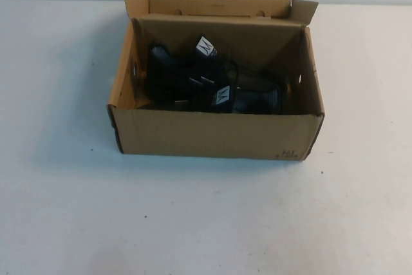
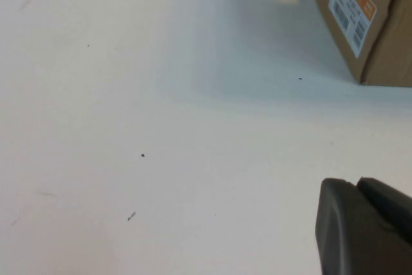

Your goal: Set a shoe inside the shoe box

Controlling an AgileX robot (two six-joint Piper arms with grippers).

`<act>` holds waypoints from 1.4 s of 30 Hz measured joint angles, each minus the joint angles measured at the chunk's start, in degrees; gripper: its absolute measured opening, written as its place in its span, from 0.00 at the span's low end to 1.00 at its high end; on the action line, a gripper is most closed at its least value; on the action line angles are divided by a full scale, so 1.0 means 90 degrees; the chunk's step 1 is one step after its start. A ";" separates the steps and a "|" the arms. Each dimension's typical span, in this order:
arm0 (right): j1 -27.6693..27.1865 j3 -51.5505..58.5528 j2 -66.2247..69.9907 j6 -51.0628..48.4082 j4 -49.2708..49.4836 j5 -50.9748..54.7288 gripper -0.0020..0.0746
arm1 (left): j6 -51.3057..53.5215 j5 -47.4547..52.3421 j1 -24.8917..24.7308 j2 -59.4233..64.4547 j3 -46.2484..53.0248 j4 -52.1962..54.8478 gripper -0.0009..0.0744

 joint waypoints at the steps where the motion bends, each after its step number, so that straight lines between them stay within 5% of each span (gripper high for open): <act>1: 0.0000 0.0000 0.0000 0.0000 0.0000 0.0000 0.01 | 0.0000 0.0000 0.0000 0.0000 0.0000 0.0000 0.01; 20: -0.0031 0.0000 -0.0059 0.0000 0.0000 0.0013 0.01 | 0.0000 0.0004 0.0000 0.0000 0.0000 0.0000 0.01; 33: -0.1816 0.0854 -0.1755 0.0000 -0.0553 -0.0244 0.01 | 0.0000 0.0004 0.0000 0.0000 0.0000 0.0000 0.01; 42: -0.1978 0.2451 -0.2370 0.0000 -0.0613 -0.0941 0.01 | 0.0000 0.0015 0.0000 0.0000 0.0000 0.0000 0.01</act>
